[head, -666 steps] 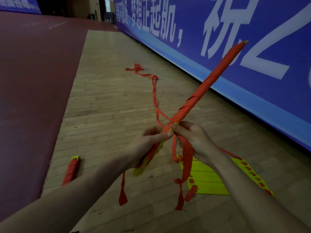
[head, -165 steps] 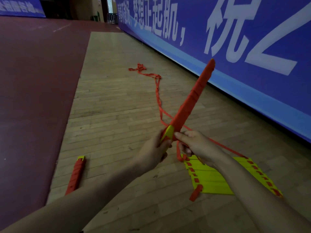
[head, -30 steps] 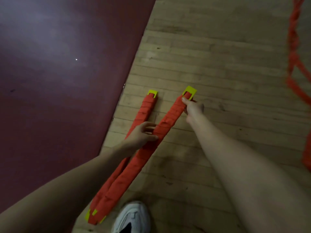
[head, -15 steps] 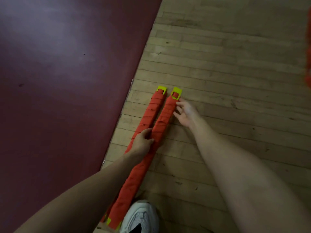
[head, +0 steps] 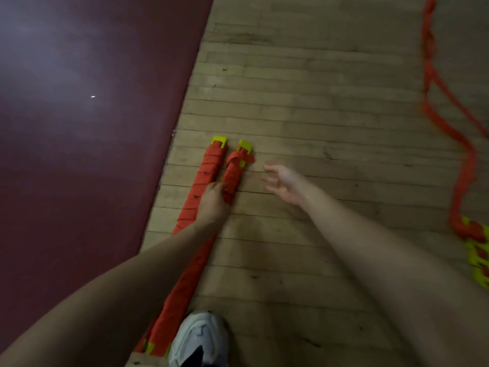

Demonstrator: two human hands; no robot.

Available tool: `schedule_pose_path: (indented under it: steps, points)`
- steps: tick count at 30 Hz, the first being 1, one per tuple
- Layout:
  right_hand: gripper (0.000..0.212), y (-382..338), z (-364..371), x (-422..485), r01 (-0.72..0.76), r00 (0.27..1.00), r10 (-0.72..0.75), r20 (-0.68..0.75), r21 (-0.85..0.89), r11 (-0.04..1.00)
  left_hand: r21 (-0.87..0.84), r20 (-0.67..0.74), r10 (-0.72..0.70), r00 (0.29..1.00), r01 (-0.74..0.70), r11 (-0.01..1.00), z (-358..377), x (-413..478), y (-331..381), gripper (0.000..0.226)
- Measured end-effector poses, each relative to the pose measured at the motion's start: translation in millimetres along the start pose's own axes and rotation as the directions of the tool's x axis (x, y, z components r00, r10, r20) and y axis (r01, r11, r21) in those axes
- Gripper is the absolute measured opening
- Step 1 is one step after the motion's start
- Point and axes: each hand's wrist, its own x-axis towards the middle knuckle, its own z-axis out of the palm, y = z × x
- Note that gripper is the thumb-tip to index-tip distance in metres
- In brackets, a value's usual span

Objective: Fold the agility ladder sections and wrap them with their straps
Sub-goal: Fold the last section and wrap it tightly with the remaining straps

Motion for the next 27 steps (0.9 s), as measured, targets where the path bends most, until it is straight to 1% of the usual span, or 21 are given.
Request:
schedule_pose_path:
  steps: [2,3,5,6,7,8,10,12,14,15,16,17,18,19,20,21,22,23,24,25,27]
  points:
    - [0.048,-8,-35,-15,0.022,0.999,-0.024,-0.044,-0.052,0.998,-0.053,0.003,-0.033,0.999,0.033,0.998,5,10,30,0.043]
    - [0.052,-12,-56,-25,0.037,0.996,-0.043,-0.076,-0.082,0.996,-0.122,0.033,-0.081,0.996,0.085,0.989,10,13,48,0.046]
    - [0.059,-20,-101,-47,0.062,0.986,-0.083,-0.144,-0.143,0.988,-0.287,0.16,-0.174,0.972,0.214,0.934,20,16,89,0.05]
    - [0.06,-23,-126,-59,0.062,0.98,-0.091,-0.176,-0.164,0.984,-0.352,0.24,-0.177,0.955,0.256,0.9,27,16,110,0.05]
    - [0.06,-24,-152,-72,0.053,0.975,-0.089,-0.202,-0.179,0.983,-0.383,0.314,-0.154,0.937,0.273,0.883,33,14,132,0.05]
    - [0.058,-22,-180,-85,0.042,0.97,-0.087,-0.228,-0.195,0.98,-0.393,0.376,-0.123,0.919,0.278,0.876,41,10,154,0.048]
    - [0.055,-15,-232,-112,0.019,0.953,-0.081,-0.292,-0.209,0.978,-0.343,0.471,-0.055,0.88,0.24,0.908,61,-2,196,0.046]
    - [0.051,-3,-280,-138,0.021,0.926,-0.087,-0.367,-0.18,0.983,-0.261,0.529,0.005,0.849,0.157,0.952,88,-16,234,0.046]
    - [0.044,13,-323,-164,0.043,0.887,-0.114,-0.447,-0.166,0.985,-0.217,0.557,0.036,0.829,0.104,0.971,118,-34,266,0.046]
    - [0.041,24,-344,-176,0.039,0.86,-0.142,-0.491,-0.213,0.976,-0.207,0.573,0.051,0.818,0.084,0.975,135,-43,280,0.045]
    - [0.041,36,-368,-187,0.006,0.833,-0.163,-0.529,-0.286,0.958,-0.193,0.592,0.062,0.804,0.067,0.979,154,-54,291,0.045]
    - [0.046,51,-391,-197,-0.045,0.812,-0.179,-0.556,-0.365,0.93,-0.172,0.609,0.083,0.789,0.03,0.985,174,-68,300,0.046]
    - [0.055,66,-414,-207,-0.125,0.797,-0.192,-0.572,-0.468,0.875,-0.136,0.629,0.114,0.769,-0.035,0.99,194,-81,308,0.047]
    - [0.063,82,-437,-217,-0.216,0.801,-0.194,-0.566,-0.576,0.789,-0.084,0.66,0.154,0.735,-0.132,0.988,213,-94,313,0.049]
    - [0.071,99,-457,-227,-0.307,0.812,-0.185,-0.553,-0.675,0.671,-0.02,0.691,0.205,0.693,-0.265,0.964,231,-107,316,0.05]
    - [0.076,117,-474,-235,-0.381,0.821,-0.174,-0.544,-0.748,0.543,0.043,0.726,0.243,0.644,-0.395,0.918,245,-120,320,0.05]
    - [0.078,135,-487,-243,-0.439,0.827,-0.153,-0.54,-0.792,0.424,0.074,0.75,0.274,0.602,-0.488,0.87,259,-131,323,0.05]
    - [0.078,154,-497,-251,-0.483,0.83,-0.114,-0.546,-0.806,0.341,0.089,0.77,0.274,0.576,-0.522,0.849,273,-143,326,0.049]
    - [0.077,171,-503,-256,-0.515,0.827,-0.071,-0.558,-0.802,0.304,0.085,0.783,0.264,0.564,-0.517,0.852,289,-154,326,0.047]
    - [0.075,185,-506,-260,-0.534,0.822,-0.037,-0.569,-0.791,0.3,0.092,0.789,0.236,0.567,-0.489,0.868,302,-167,329,0.046]
    - [0.071,207,-510,-263,-0.534,0.818,-0.033,-0.575,-0.779,0.33,0.092,0.781,0.205,0.59,-0.434,0.896,329,-192,331,0.047]
